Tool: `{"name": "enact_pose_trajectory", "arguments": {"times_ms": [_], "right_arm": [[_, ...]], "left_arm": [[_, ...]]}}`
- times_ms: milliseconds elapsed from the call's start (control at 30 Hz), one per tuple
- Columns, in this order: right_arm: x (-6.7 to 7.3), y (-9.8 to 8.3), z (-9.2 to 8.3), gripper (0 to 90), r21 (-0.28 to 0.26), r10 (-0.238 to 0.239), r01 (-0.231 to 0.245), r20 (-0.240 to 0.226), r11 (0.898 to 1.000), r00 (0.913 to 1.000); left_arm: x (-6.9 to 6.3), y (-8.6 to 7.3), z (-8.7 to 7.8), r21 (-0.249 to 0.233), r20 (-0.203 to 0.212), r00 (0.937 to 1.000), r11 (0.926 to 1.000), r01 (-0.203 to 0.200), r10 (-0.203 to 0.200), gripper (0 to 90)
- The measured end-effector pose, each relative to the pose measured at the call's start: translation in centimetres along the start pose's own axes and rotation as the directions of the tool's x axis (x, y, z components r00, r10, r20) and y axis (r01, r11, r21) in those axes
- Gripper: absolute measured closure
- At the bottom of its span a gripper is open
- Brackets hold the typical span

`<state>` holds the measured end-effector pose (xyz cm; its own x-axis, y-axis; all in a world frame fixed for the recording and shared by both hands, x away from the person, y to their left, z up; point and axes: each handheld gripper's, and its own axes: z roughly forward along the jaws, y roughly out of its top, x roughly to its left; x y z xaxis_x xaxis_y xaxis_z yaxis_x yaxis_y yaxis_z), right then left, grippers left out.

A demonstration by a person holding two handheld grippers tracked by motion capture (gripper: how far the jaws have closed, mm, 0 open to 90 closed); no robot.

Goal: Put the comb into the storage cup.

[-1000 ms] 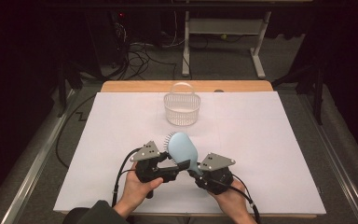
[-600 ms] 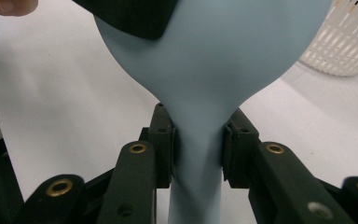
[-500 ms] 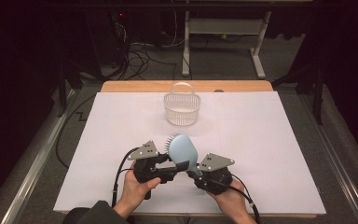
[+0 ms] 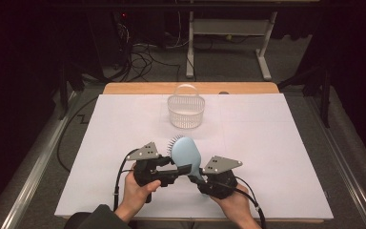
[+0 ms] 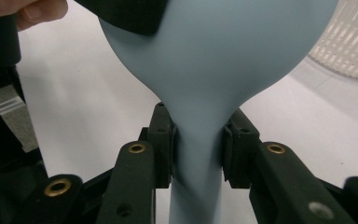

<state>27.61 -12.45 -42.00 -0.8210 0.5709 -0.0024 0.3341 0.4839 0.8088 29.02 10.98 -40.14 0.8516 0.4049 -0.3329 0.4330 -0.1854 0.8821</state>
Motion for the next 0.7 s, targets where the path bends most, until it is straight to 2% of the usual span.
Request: {"name": "enact_pose_trajectory", "arguments": {"times_ms": [300,533,700], "right_arm": [[-0.5,0.0,-0.2,64.1,-0.014,0.057,-0.058,-0.045,0.998,0.9974],[-0.6,0.1,-0.4,58.2,-0.019,0.060,-0.061,-0.047,0.998,0.9971],[-0.7,0.1,-0.9,52.4,-0.051,0.045,-0.047,-0.038,0.998,0.9983]], "left_arm": [[0.2,0.2,-0.3,-0.011,-0.007,1.0000,0.9999,0.003,-0.003,54.5],[0.6,0.4,-1.0,-0.033,-0.022,0.9997,0.9994,0.009,-0.010,54.5],[0.8,0.6,-1.5,-0.050,-0.042,0.9991,0.9987,0.006,-0.008,54.5]]}}
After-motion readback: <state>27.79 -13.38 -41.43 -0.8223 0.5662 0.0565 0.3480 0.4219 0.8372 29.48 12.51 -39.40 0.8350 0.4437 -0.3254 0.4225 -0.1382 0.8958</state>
